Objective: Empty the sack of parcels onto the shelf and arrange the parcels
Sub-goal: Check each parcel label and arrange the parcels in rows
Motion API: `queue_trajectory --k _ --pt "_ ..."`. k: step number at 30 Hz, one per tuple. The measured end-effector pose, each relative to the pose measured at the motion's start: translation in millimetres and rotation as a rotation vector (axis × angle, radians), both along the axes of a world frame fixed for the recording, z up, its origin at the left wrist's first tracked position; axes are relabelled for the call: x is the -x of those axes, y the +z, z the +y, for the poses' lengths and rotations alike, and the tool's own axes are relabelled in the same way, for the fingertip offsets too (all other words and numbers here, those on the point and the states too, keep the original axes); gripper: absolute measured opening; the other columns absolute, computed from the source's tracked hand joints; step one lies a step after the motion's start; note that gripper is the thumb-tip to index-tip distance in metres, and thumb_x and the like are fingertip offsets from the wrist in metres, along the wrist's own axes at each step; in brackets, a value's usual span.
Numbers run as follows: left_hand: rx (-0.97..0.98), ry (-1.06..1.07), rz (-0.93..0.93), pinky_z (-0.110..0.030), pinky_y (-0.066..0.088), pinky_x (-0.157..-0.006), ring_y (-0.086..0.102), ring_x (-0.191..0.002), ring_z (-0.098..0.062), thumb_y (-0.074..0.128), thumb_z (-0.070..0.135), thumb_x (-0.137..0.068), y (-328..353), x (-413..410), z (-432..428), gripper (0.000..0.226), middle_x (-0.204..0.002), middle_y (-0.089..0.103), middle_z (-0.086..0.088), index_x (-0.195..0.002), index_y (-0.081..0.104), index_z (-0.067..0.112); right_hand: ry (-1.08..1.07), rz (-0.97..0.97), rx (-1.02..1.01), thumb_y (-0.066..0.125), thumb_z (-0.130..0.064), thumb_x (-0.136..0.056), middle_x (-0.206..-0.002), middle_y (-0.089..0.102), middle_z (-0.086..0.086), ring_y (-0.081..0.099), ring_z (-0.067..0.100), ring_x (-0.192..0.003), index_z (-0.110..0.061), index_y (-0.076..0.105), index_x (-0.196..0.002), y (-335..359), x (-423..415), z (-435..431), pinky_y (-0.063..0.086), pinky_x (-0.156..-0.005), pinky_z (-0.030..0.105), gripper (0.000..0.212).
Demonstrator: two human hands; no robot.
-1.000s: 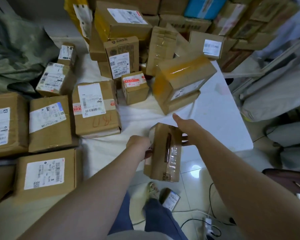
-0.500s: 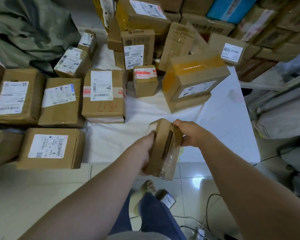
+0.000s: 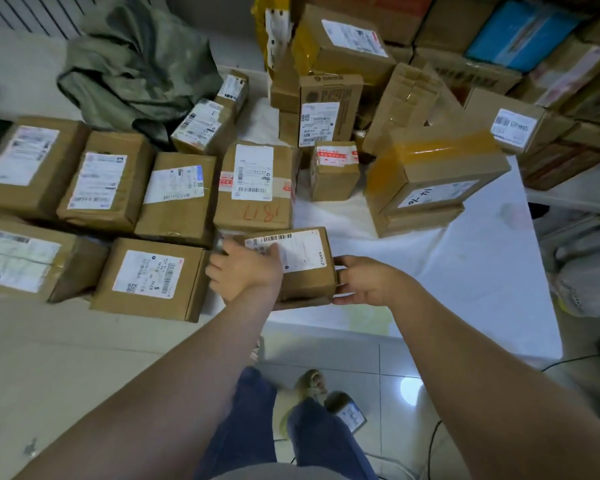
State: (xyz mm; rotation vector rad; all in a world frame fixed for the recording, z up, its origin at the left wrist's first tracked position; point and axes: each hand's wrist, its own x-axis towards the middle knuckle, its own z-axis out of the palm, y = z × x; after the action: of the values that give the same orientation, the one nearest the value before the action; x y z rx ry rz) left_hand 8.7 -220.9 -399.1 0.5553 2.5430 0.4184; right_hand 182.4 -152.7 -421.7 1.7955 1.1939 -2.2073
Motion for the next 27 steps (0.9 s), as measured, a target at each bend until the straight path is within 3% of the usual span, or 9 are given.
queue_trajectory --k 4,7,13,15,18,21,24,26,27 --pt "-0.076 -0.009 0.08 -0.046 0.028 -0.108 0.036 -0.13 -0.035 0.067 0.038 -0.08 -8 24 -4 0.07 -0.142 0.042 -0.015 -0.14 0.036 0.018 0.079 0.027 0.025 0.049 0.012 -0.089 -0.106 0.072 0.012 0.071 0.027 -0.096 -0.006 0.064 -0.112 -9 37 -9 0.058 -0.087 0.041 0.033" --pt "-0.076 -0.045 0.051 -0.044 0.026 -0.111 0.032 -0.134 -0.032 0.063 0.029 -0.082 -15 38 -6 0.07 -0.148 0.037 -0.013 -0.145 0.033 0.019 0.103 -0.012 0.017 0.045 0.013 -0.089 -0.108 0.072 0.013 0.07 0.029 -0.1 -0.008 0.065 -0.102 -13 55 -11 0.057 -0.089 0.041 0.032" --pt "-0.136 -0.059 0.07 -0.047 0.022 -0.114 0.025 -0.137 -0.035 0.067 0.034 -0.082 -10 46 11 0.072 -0.151 0.028 -0.014 -0.143 0.033 0.016 0.049 -0.179 -0.043 0.058 -0.006 -0.094 -0.112 0.065 0.014 0.065 0.028 -0.093 -0.008 0.062 -0.118 -11 58 10 0.058 -0.085 0.04 0.025" --pt "-0.194 -0.096 0.112 -0.045 0.024 -0.112 0.029 -0.134 -0.034 0.067 0.036 -0.083 -4 49 25 0.07 -0.148 0.031 -0.014 -0.142 0.035 0.016 -0.101 -0.292 -0.146 0.056 -0.007 -0.095 -0.118 0.063 0.015 0.064 0.028 -0.094 -0.008 0.061 -0.119 -12 60 23 0.057 -0.084 0.04 0.025" --pt "-0.257 -0.202 0.156 -0.043 0.024 -0.11 0.032 -0.13 -0.033 0.066 0.032 -0.082 7 56 52 0.067 -0.144 0.036 -0.012 -0.142 0.039 0.018 -0.236 -0.425 -0.469 0.053 -0.008 -0.092 -0.127 0.061 0.011 0.062 0.031 -0.108 -0.012 0.057 -0.128 -5 62 48 0.052 -0.093 0.035 0.036" --pt "-0.288 -0.355 0.148 -0.045 0.023 -0.113 0.031 -0.134 -0.031 0.063 0.031 -0.083 12 59 85 0.062 -0.144 0.041 -0.009 -0.141 0.042 0.021 -0.174 -0.487 -0.827 0.051 -0.009 -0.094 -0.139 0.052 0.005 0.052 0.028 -0.124 -0.02 0.049 -0.138 18 68 70 0.043 -0.096 0.03 0.045" --pt "-0.305 -0.487 0.124 -0.044 0.024 -0.112 0.035 -0.133 -0.03 0.061 0.032 -0.086 17 50 116 0.058 -0.142 0.046 -0.008 -0.14 0.044 0.021 0.009 -0.38 -0.873 0.053 -0.008 -0.095 -0.16 0.023 -0.003 0.032 0.021 -0.142 -0.026 0.025 -0.152 23 75 92 0.03 -0.117 0.039 0.066" --pt "-0.319 -0.548 0.116 -0.042 0.031 -0.106 0.041 -0.128 -0.031 0.057 0.028 -0.089 18 40 129 0.051 -0.136 0.052 -0.009 -0.138 0.047 0.019 0.15 -0.492 -0.861 0.051 -0.017 -0.097 -0.159 0.02 -0.003 0.039 0.023 -0.138 -0.025 0.022 -0.153 18 72 94 0.038 -0.111 0.04 0.063" --pt "-0.324 -0.569 0.124 -0.042 0.034 -0.102 0.044 -0.124 -0.031 0.055 0.025 -0.09 17 34 133 0.046 -0.131 0.056 -0.009 -0.136 0.05 0.02 0.19 -0.6 -0.896 0.049 -0.023 -0.098 -0.156 0.025 -0.001 0.048 0.026 -0.13 -0.024 0.024 -0.152 16 69 92 0.044 -0.102 0.04 0.059"
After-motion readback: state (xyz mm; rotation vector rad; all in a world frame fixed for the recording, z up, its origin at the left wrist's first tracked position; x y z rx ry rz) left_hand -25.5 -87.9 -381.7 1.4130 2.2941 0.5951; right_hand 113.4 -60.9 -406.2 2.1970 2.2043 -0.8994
